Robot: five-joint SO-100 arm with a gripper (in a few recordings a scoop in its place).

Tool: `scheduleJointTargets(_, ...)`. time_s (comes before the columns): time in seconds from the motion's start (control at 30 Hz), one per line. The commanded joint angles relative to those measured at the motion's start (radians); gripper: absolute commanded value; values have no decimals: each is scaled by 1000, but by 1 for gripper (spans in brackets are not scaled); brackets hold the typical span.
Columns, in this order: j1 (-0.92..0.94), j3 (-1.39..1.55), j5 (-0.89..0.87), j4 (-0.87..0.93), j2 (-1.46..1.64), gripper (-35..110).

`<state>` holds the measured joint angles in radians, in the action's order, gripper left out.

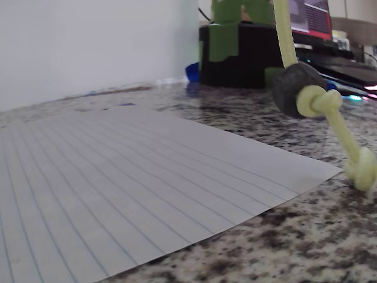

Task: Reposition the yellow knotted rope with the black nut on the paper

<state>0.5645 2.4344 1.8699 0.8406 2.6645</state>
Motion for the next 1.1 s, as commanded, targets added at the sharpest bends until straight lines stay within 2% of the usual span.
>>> scheduleJointTargets(0.0,0,-51,54,-5,21,0)
scheduleJointTargets(0.1,3,-107,84,11,46,0)
scheduleJointTargets(0.3,-35,-118,81,-86,127,0)
scheduleJointTargets(0.63,-52,-104,77,-23,55,0)
scheduleJointTargets(1.07,-106,5,75,-72,94,0)
